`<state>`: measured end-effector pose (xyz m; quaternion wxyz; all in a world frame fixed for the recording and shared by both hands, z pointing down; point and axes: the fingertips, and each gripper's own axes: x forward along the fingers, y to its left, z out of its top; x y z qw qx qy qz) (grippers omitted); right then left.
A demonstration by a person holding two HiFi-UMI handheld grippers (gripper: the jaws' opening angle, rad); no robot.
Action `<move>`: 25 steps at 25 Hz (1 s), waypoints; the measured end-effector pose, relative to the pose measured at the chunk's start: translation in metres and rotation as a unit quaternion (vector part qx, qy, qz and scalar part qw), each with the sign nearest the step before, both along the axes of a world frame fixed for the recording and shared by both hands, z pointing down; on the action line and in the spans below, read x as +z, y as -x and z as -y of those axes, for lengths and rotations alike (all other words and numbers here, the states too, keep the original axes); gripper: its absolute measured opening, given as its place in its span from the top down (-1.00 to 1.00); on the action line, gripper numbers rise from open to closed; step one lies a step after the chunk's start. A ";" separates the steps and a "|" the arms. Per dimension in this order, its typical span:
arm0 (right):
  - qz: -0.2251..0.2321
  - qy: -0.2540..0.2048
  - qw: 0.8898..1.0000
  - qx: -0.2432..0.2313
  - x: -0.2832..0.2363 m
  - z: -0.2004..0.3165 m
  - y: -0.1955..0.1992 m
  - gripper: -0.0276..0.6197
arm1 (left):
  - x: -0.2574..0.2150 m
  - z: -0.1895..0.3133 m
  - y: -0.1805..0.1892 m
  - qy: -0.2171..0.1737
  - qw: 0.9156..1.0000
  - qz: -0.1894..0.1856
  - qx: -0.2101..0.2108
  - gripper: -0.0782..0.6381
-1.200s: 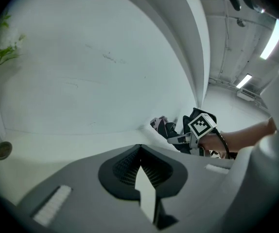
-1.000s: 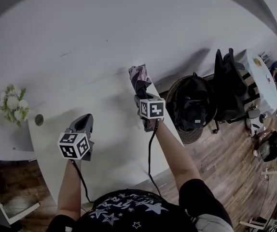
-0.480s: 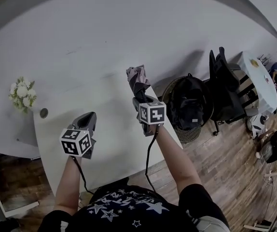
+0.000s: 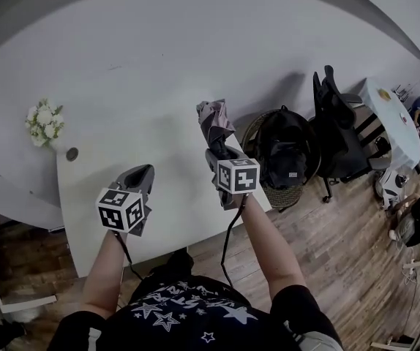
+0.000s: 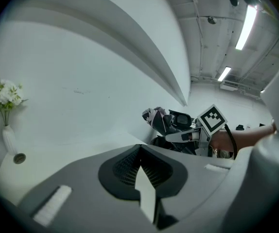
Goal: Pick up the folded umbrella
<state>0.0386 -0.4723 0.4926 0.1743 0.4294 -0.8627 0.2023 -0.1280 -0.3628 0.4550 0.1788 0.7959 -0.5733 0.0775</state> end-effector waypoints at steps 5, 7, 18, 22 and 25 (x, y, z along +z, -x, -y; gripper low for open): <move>0.012 -0.007 1.000 -0.002 -0.003 -0.039 -0.009 0.27 | 0.001 -0.031 -0.015 -0.005 1.000 0.002 0.006 0.77; 0.013 -0.008 1.000 -0.003 -0.004 -0.056 -0.014 0.27 | 0.001 -0.044 -0.022 -0.006 1.000 0.000 0.009 0.77; 0.012 -0.021 1.000 -0.006 -0.013 -0.147 -0.038 0.28 | 0.002 -0.128 -0.048 -0.011 1.000 -0.004 0.013 0.77; 0.014 -0.018 1.000 -0.007 -0.012 -0.175 -0.046 0.28 | 0.001 -0.151 -0.058 -0.010 1.000 -0.004 0.017 0.77; 0.013 -0.019 1.000 -0.008 -0.015 -0.192 -0.051 0.28 | -0.003 -0.165 -0.065 -0.013 1.000 -0.001 0.022 0.77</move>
